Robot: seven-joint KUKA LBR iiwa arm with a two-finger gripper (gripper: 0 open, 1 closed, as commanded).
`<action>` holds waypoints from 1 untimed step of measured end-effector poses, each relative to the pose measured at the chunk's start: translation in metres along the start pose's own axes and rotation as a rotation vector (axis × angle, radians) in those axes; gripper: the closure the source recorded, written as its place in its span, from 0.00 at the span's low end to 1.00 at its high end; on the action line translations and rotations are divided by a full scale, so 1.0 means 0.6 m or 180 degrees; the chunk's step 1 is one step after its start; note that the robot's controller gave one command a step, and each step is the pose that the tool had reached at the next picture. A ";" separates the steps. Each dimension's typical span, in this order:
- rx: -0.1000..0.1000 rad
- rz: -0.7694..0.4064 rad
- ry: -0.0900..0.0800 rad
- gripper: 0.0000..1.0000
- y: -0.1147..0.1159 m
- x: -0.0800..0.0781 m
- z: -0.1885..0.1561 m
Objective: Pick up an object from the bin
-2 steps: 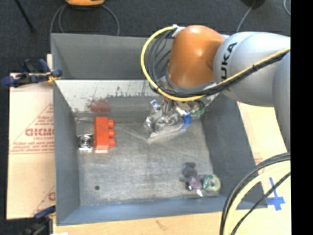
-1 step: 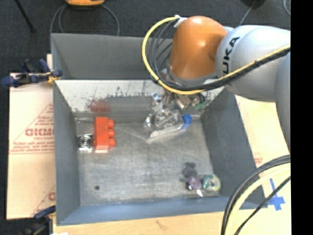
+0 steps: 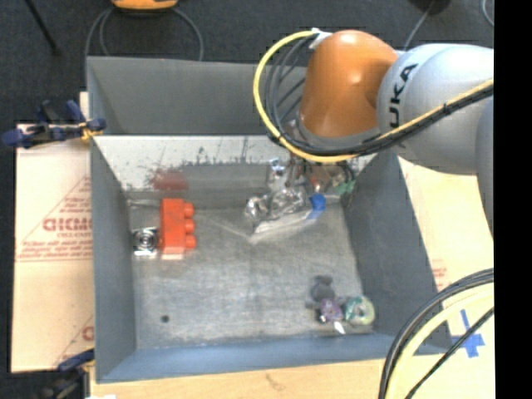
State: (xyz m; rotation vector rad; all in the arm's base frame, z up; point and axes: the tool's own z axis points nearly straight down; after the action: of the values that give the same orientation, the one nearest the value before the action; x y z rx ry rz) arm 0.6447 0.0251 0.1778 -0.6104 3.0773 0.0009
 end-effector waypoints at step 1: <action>-0.0001 0.1167 0.0011 1.00 -0.025 0.014 0.053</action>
Offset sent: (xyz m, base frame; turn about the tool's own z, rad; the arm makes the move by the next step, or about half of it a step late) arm -0.0025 -0.0159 -0.0317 0.3661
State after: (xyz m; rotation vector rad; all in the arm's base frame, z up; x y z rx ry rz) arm 0.6427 0.0079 0.1459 -0.0394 3.1405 0.0014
